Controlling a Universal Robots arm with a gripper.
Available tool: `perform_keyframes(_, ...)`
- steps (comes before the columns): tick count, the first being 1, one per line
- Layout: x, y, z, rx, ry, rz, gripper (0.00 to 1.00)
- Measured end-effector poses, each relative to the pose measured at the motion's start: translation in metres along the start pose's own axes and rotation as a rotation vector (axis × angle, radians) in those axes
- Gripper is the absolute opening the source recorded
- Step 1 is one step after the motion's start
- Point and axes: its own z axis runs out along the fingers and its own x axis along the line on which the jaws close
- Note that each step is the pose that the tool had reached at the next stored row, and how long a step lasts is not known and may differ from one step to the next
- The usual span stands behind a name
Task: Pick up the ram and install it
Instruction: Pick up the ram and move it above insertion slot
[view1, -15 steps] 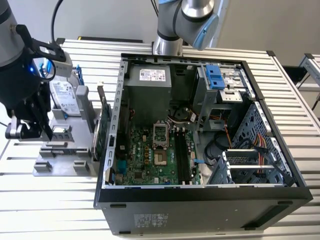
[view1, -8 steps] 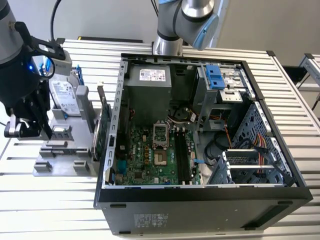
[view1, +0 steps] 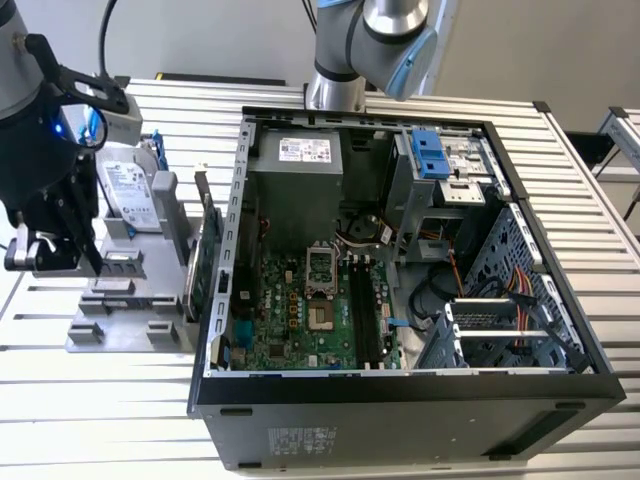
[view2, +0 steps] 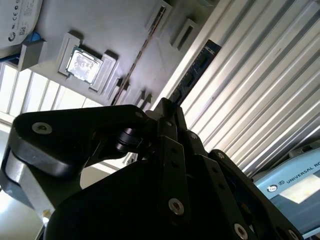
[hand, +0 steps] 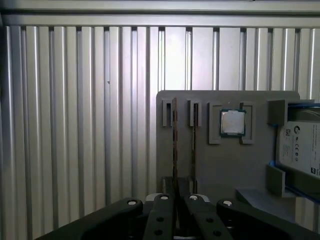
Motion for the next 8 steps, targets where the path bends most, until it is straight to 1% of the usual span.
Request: perform_keyframes(8, 0.0, 0.0001, -0.0048, 0.0, 0.0, 0.0, 0.0)
